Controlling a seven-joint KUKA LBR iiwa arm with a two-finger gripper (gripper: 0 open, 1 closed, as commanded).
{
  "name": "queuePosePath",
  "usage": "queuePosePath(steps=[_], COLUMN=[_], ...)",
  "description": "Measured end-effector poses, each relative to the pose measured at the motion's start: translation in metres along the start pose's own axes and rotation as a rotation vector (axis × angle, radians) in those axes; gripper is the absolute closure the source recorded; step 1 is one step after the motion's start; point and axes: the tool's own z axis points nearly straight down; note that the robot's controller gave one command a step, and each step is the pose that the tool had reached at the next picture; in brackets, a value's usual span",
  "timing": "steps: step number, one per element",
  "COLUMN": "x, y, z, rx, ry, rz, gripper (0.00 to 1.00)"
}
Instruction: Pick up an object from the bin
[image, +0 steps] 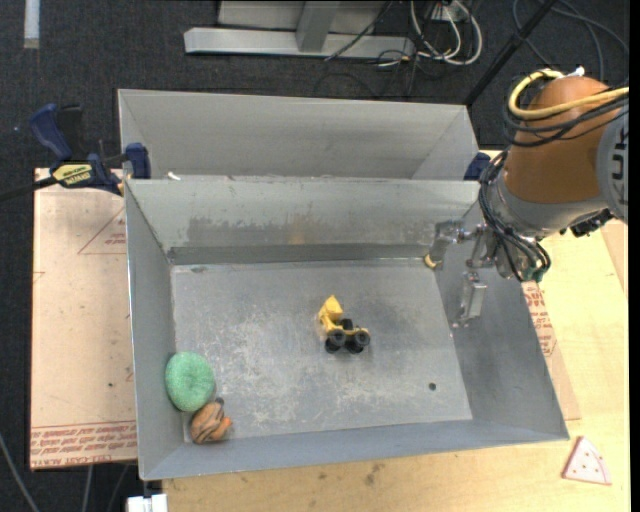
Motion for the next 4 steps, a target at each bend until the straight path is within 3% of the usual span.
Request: queuePosePath(steps=[1,2,3,4], x=[-0.001,0.005,0.016,0.019], y=[0.001,0.027,0.086,0.100], z=[-0.005,0.046,0.057,0.054], rx=[0.001,0.002,-0.001,0.000], ry=[-0.007,-0.010,-0.005,-0.006], rz=[-0.002,-0.106,-0.119,0.056], gripper=[0.00,0.00,0.00,0.00])
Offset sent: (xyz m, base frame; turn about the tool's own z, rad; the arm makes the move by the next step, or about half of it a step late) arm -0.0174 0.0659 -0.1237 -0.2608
